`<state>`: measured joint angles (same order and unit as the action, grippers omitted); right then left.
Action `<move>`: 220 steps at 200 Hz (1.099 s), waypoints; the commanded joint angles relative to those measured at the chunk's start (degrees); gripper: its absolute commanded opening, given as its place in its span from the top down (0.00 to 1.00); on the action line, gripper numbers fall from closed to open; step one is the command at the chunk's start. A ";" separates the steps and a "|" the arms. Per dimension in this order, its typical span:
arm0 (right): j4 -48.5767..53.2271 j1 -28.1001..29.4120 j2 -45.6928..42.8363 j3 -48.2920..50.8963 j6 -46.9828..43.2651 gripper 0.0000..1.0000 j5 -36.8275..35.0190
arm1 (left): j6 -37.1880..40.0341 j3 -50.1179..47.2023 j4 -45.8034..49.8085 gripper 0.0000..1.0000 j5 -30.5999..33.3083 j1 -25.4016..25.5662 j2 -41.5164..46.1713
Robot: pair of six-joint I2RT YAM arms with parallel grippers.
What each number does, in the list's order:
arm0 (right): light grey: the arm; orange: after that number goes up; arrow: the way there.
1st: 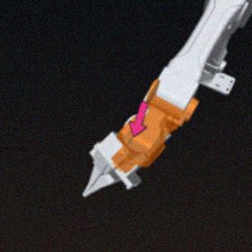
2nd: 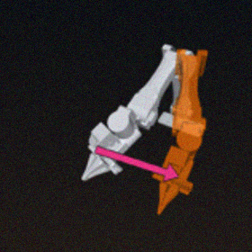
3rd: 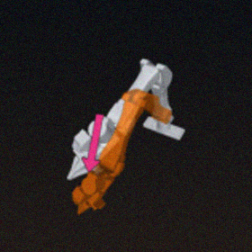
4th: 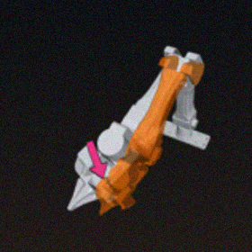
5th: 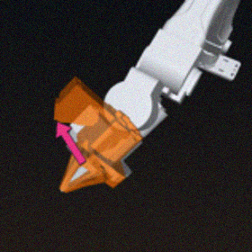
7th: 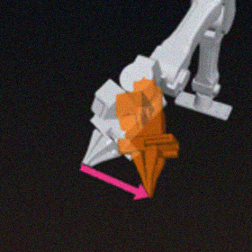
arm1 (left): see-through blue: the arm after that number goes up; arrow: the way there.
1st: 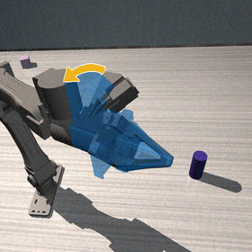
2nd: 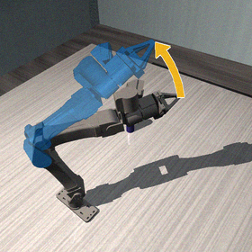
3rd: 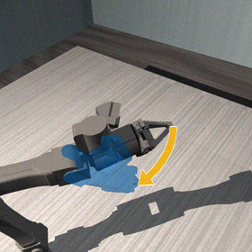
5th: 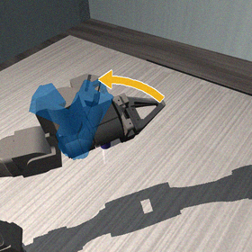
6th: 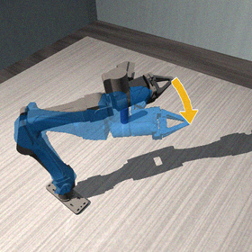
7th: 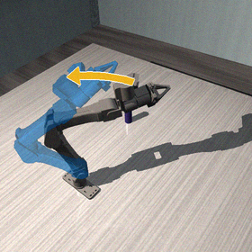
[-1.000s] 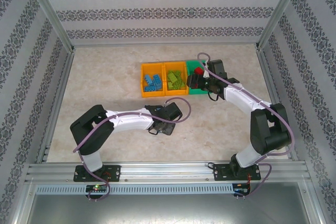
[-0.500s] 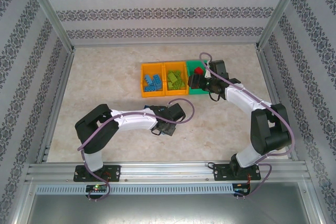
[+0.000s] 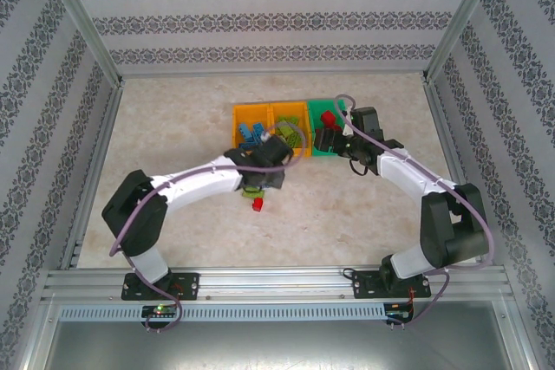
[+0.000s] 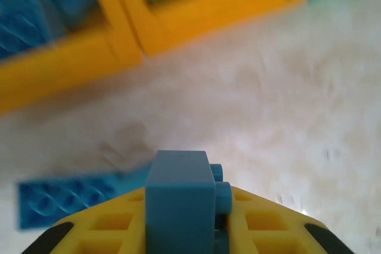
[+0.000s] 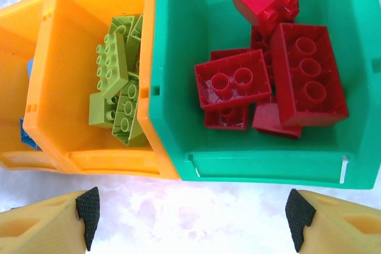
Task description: Sort the legos into containers by color
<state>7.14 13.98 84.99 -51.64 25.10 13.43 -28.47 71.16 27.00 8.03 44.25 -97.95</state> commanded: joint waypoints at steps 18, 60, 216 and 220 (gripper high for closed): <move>-3.55 0.01 -1.69 3.65 -0.55 0.16 2.22 | 3.81 7.63 -0.46 0.77 -2.36 -10.21 -2.94; -4.40 1.76 -1.37 5.13 -1.41 0.20 3.60 | 6.07 18.30 0.75 0.77 -4.37 -16.10 -12.41; -4.57 31.43 8.32 1.35 -9.26 0.16 -4.82 | 3.49 14.76 -2.79 0.15 -5.15 -20.33 -7.77; -5.03 32.11 8.19 1.86 -9.65 0.15 -4.74 | 3.42 13.54 -3.12 0.13 -4.94 -20.33 -6.73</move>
<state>3.88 43.40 93.30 -49.80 17.56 9.67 -24.05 90.19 27.07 3.03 24.25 -112.64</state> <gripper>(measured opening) 0.839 0.824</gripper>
